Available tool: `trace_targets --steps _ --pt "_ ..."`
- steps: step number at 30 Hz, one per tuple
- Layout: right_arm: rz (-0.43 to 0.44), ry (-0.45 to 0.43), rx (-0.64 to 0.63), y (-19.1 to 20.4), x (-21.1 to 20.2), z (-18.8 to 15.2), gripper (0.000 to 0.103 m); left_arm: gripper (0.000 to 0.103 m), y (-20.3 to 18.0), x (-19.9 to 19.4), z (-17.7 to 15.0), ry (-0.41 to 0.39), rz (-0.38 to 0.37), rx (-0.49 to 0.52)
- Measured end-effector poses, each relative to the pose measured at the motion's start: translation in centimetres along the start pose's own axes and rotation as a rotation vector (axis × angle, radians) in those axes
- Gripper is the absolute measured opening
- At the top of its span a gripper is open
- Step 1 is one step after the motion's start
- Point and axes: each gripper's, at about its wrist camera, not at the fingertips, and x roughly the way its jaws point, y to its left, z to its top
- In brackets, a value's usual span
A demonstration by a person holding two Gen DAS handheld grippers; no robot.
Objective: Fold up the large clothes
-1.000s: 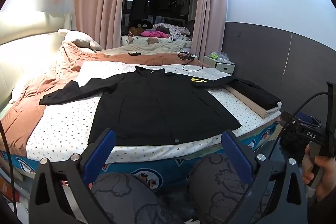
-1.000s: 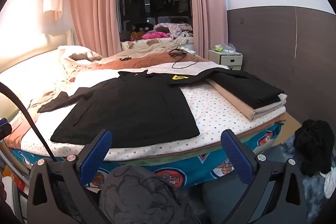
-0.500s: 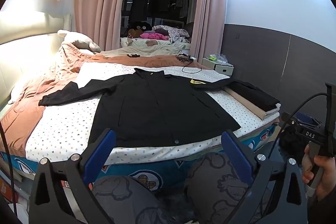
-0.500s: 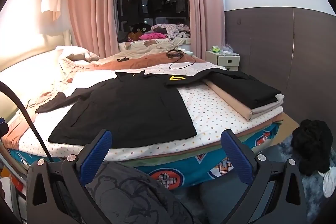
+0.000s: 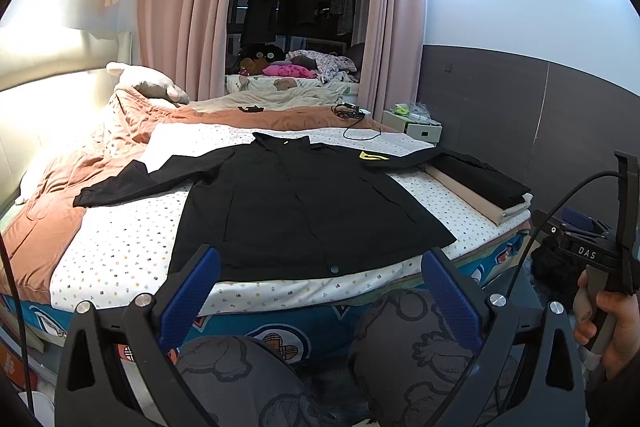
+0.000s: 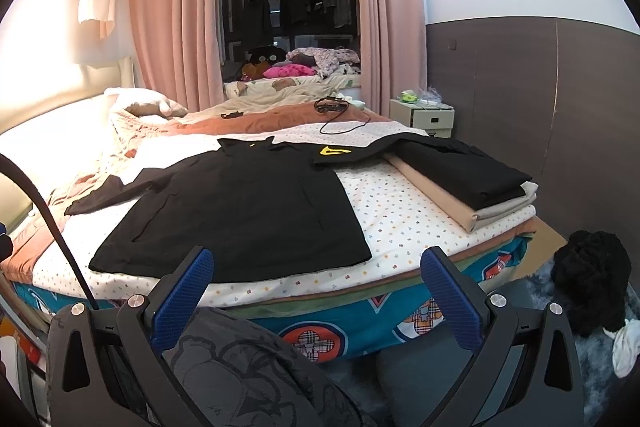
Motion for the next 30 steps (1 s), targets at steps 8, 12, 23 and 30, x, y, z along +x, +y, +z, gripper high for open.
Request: trace_targets --steps 8,12,23,30 --pt "-0.002 0.000 -0.004 -0.14 0.08 -0.06 0.103 0.103 -0.02 -0.11 -0.08 -0.001 -0.002 0.004" --pt "-0.004 -0.001 -0.004 -0.15 0.05 -0.09 0.103 0.103 -0.04 -0.14 -0.13 -0.003 -0.002 0.001" --pt "-0.015 -0.006 0.000 -0.19 -0.24 -0.41 0.103 0.103 -0.16 -0.25 -0.09 -0.003 -0.002 0.006" --pt "-0.019 -0.010 -0.002 -0.07 -0.74 -0.51 0.103 0.103 -0.07 -0.35 -0.10 -0.005 -0.003 0.009"
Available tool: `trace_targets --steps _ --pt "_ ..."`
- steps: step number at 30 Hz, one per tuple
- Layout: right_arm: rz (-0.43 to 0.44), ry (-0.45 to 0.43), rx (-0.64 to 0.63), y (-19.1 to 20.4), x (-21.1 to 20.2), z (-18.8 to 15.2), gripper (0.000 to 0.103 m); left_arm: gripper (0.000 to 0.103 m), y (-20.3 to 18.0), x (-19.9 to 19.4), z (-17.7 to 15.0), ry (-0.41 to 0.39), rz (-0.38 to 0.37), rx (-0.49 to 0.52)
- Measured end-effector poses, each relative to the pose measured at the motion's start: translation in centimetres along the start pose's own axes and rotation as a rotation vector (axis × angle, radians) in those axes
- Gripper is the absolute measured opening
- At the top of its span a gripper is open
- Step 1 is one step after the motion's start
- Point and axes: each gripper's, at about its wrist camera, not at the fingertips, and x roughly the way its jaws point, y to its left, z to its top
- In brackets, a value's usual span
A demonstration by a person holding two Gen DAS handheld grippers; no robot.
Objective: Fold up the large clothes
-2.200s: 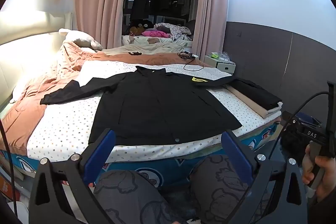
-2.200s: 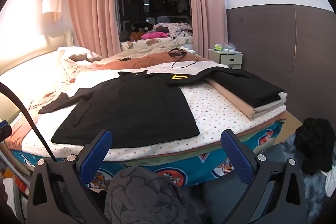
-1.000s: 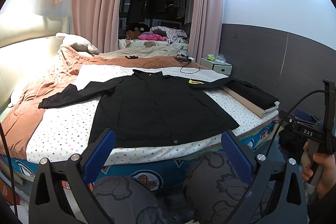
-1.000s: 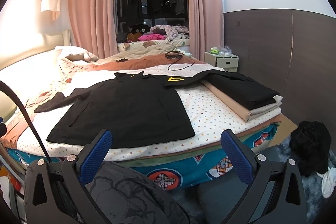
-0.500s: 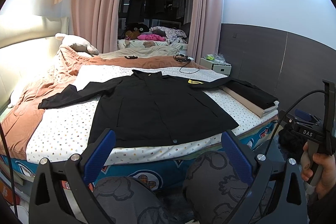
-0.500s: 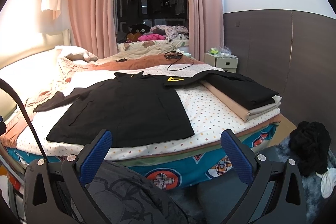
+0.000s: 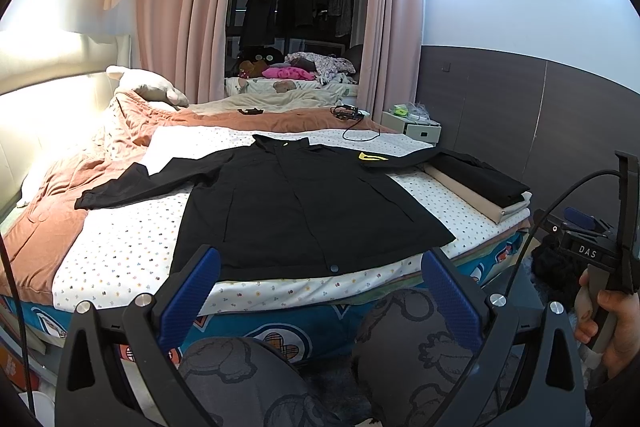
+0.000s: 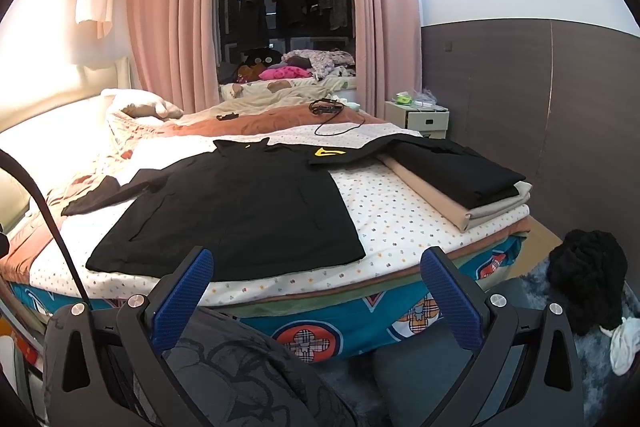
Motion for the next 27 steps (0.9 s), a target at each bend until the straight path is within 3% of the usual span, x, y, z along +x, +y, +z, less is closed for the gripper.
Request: trace_targets --steps 18,27 --pt "-0.018 0.006 -0.008 -0.4 -0.9 -0.2 0.103 0.103 1.1 -0.6 -0.9 -0.008 0.003 -0.028" --pt "0.002 0.030 -0.014 0.3 1.5 0.8 0.103 0.103 3.1 0.3 -0.4 -0.001 0.048 -0.057"
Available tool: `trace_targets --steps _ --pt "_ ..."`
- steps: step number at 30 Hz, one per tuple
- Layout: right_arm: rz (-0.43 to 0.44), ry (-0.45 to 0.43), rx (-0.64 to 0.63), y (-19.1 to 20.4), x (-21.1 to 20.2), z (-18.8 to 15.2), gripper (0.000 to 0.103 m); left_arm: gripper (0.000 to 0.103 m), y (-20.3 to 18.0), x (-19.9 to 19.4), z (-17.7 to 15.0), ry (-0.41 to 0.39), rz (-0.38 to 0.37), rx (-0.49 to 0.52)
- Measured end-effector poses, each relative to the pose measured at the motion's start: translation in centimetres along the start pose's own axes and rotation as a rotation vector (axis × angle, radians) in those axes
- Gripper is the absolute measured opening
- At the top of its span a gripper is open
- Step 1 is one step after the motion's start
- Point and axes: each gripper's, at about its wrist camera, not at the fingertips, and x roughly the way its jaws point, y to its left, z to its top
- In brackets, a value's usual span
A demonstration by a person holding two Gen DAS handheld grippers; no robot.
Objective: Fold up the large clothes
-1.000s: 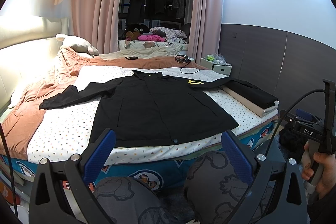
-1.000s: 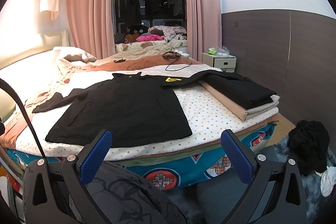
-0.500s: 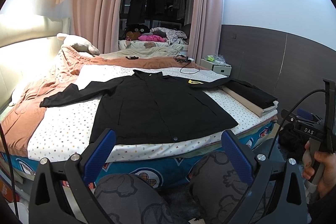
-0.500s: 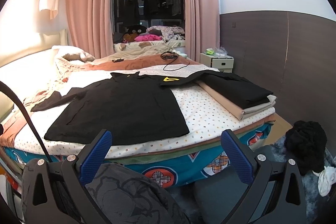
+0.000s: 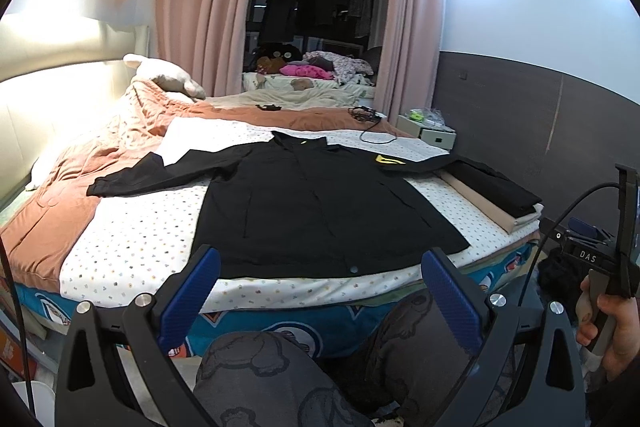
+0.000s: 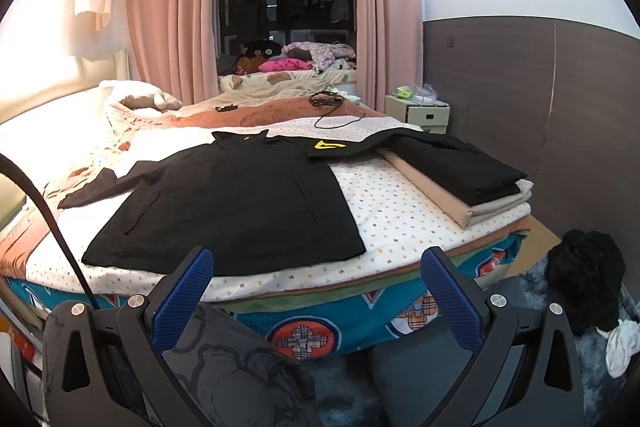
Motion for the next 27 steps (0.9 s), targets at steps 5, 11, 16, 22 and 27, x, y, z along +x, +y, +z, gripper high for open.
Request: trace_targets --steps 5,11,16,22,27 --pt "0.026 0.001 0.002 0.9 2.3 1.2 0.103 0.103 1.8 1.7 0.7 0.019 0.036 -0.009" --pt "0.056 0.003 0.013 1.6 5.9 2.8 0.103 0.103 4.3 3.5 1.7 0.028 0.065 -0.036" --pt "0.096 0.009 -0.002 2.7 8.5 4.1 0.103 0.103 6.2 4.8 2.5 0.035 0.103 -0.059" --pt "0.155 0.010 -0.015 3.7 11.9 5.7 0.103 0.103 9.1 6.5 3.6 0.044 0.157 -0.099" --pt "0.210 0.034 -0.029 4.3 15.2 7.1 0.103 0.103 11.8 8.4 4.8 0.045 0.204 -0.134"
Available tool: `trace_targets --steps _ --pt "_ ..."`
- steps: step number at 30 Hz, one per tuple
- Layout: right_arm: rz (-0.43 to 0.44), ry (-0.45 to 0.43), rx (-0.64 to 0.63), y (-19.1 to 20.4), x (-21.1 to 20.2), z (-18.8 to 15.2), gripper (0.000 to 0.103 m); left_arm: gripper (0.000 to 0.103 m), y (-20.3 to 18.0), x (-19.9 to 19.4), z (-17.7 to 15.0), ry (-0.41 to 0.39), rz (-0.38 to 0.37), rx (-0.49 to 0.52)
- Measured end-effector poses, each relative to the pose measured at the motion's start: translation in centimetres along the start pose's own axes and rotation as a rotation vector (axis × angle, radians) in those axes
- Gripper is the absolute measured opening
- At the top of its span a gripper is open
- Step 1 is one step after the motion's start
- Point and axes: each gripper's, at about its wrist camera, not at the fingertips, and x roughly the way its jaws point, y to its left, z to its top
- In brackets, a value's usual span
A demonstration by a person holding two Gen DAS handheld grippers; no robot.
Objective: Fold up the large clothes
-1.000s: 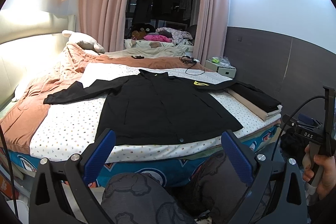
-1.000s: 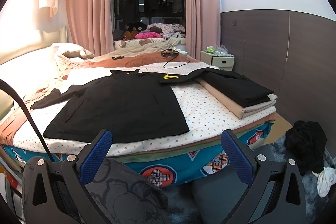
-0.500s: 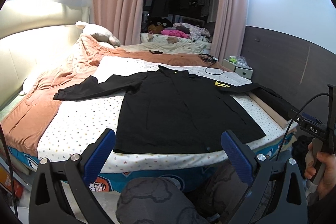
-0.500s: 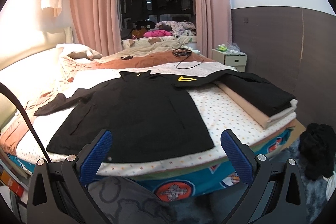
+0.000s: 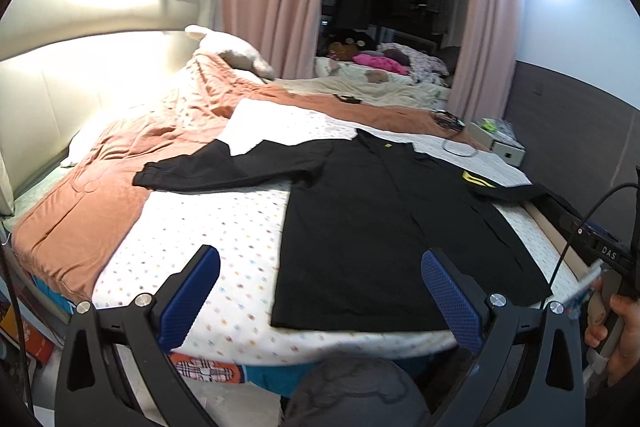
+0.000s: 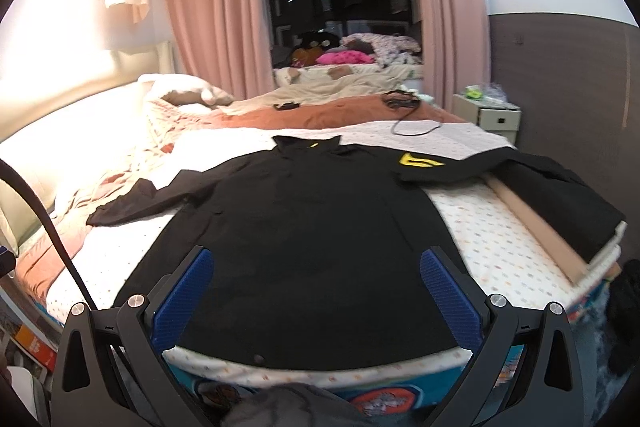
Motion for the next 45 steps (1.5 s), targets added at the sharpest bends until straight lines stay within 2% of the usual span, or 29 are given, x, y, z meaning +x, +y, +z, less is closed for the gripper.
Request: trace_targets --steps 9,17,20,25,27,33,39,44,45 --pt "0.099 0.049 -0.011 -0.1 7.2 3.5 0.103 0.103 4.9 6.0 3.2 0.030 0.094 -0.077" --pt "0.153 0.078 0.017 0.0 12.5 5.8 0.103 0.103 10.2 11.1 5.1 0.045 0.147 -0.167" --pt "0.186 0.096 0.033 0.4 15.0 6.8 0.103 0.103 12.4 13.1 5.9 0.047 0.143 -0.213" --pt "0.218 0.129 0.059 1.3 19.8 8.7 0.103 0.095 16.1 16.8 7.0 0.070 0.146 -0.304" --pt "0.236 0.153 0.077 1.4 21.7 9.1 0.103 0.085 17.6 18.5 7.3 0.083 0.150 -0.350" --pt "0.279 0.213 0.087 2.1 27.2 11.4 0.103 0.084 21.7 23.5 7.2 0.123 0.163 -0.466" --pt "0.297 0.262 0.095 2.7 31.4 13.0 0.084 0.080 24.8 28.2 7.0 0.183 0.166 -0.538" --pt "0.291 0.300 0.111 3.2 35.1 13.4 0.080 0.076 27.4 31.4 6.4 0.225 0.200 -0.603" --pt "0.294 0.306 0.116 3.5 35.6 13.5 0.073 0.071 27.8 32.0 6.3 0.230 0.203 -0.615"
